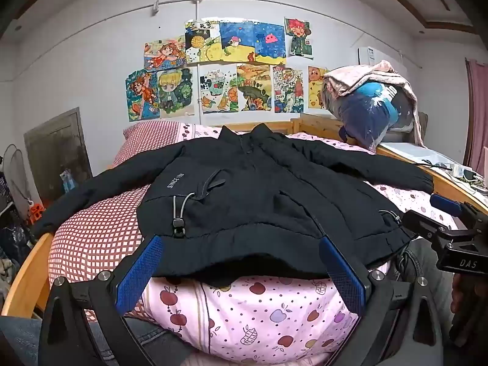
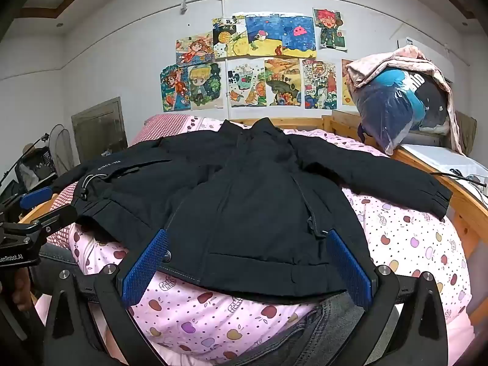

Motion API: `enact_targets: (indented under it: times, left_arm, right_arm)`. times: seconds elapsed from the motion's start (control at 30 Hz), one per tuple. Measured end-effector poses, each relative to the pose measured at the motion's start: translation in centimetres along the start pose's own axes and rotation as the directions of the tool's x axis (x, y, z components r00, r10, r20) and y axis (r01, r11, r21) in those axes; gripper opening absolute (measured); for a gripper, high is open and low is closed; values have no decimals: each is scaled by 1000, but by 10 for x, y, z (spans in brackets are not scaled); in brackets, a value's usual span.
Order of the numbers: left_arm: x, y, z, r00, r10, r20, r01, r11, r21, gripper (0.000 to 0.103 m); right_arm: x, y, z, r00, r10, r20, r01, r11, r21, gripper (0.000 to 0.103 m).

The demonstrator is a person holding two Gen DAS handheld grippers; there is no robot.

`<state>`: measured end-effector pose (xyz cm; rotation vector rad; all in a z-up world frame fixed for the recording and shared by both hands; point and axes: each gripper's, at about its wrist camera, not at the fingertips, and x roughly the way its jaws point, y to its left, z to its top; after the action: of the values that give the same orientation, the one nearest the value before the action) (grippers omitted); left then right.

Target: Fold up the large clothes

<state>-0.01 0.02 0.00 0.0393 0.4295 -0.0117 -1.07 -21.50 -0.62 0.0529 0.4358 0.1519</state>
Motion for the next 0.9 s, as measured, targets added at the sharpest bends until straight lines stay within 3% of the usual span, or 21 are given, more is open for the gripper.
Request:
enact_targets:
  times: [0.9]
  left_arm:
    - [0,0,-3,999,-41,-9,40,999,-8,103]
  right_arm:
    - [-2,4,3,1000,-1,-8,1,1000,2,102]
